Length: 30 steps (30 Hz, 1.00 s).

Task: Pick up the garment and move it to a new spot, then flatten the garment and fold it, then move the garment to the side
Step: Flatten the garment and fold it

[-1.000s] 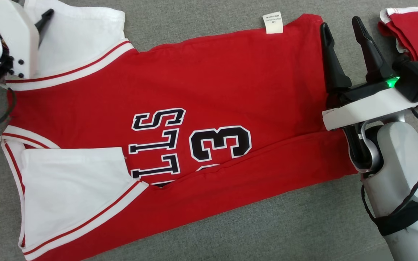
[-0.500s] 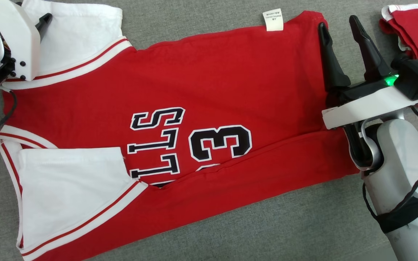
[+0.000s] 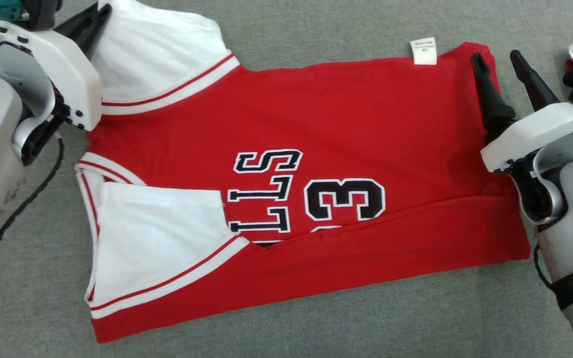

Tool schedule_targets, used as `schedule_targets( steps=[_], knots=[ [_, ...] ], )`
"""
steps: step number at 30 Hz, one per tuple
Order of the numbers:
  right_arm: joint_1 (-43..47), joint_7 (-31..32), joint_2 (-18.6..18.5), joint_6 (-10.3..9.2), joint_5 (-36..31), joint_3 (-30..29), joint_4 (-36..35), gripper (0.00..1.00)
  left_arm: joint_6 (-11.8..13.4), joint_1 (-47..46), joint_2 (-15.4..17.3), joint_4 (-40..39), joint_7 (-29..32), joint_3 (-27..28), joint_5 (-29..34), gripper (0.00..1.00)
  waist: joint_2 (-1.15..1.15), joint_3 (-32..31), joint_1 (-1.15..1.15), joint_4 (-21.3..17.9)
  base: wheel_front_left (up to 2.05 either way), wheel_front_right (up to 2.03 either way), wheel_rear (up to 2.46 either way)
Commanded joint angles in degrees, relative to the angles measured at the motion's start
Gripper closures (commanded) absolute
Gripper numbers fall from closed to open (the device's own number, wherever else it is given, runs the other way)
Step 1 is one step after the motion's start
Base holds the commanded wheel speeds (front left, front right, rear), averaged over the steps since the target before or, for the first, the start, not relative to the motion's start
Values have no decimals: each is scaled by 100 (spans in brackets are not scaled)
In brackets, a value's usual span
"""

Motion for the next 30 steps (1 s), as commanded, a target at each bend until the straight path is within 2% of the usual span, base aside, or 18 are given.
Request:
schedule_targets(
  steps=[1,7,12,30],
  knots=[
    [-67,170,-172,1,158,20,107,0,52,127,-70,-40,-172,8,41,100,0,-209,0,311,0,0,0],
    [-171,579,-665,1,458,126,574,0,142,415,-206,-268,-609,18,-1,100,0,-378,0,740,0,0,0],
    [-287,800,-925,1,566,340,834,0,193,555,-219,-501,-669,-13,-22,100,0,-429,0,937,0,0,0],
    [-839,1037,-1229,1,1040,1232,1319,0,262,443,-201,-837,-517,-102,-30,100,0,-182,0,1062,0,0,0]
  ],
)
